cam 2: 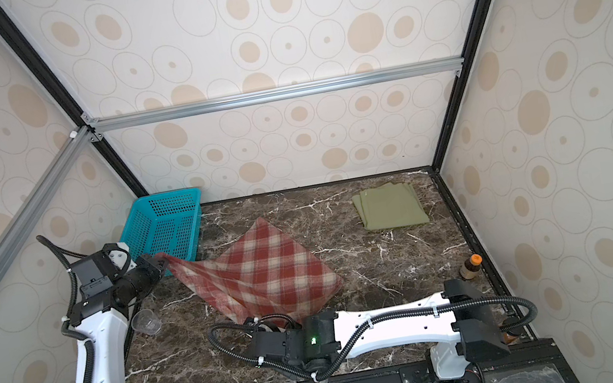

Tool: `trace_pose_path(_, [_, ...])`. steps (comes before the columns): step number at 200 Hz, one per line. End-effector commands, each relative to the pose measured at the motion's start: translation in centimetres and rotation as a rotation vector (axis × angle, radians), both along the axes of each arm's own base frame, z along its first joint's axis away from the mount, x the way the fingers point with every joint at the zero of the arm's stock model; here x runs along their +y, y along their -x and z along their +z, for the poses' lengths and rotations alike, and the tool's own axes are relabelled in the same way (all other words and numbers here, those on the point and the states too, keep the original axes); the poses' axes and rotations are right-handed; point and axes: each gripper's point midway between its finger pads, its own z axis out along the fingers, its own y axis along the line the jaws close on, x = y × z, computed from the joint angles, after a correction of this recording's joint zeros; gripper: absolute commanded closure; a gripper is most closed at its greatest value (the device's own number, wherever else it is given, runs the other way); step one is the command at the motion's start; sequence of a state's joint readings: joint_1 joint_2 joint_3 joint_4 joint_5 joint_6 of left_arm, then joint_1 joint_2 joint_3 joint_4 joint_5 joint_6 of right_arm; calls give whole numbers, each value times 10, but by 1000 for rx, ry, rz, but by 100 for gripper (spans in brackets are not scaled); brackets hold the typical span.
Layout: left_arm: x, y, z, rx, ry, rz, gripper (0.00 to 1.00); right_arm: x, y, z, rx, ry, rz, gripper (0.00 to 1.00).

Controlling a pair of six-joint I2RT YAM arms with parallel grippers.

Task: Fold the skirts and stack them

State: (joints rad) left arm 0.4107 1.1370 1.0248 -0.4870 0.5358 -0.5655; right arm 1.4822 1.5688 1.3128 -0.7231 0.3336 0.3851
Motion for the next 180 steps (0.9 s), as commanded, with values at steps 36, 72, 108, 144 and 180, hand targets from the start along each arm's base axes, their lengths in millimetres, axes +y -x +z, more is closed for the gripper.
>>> trace_pose_path(36, [19, -5, 54, -136, -91, 58, 100, 1, 23, -6, 52, 27, 45, 100])
trace_pose_path(72, [20, -6, 59, -148, -92, 68, 100, 7, 27, -5, 81, -48, 41, 100])
trace_pose_path(108, [18, -10, 63, -173, -69, 69, 100, 4, 22, -6, 85, -96, 16, 100])
trace_pose_path(144, [5, -22, 56, -149, -81, 52, 100, -4, 8, -16, 207, -160, -44, 100])
trace_pose_path(180, [-9, -43, 54, -141, -91, 39, 100, -19, -11, -18, 268, -238, -113, 100])
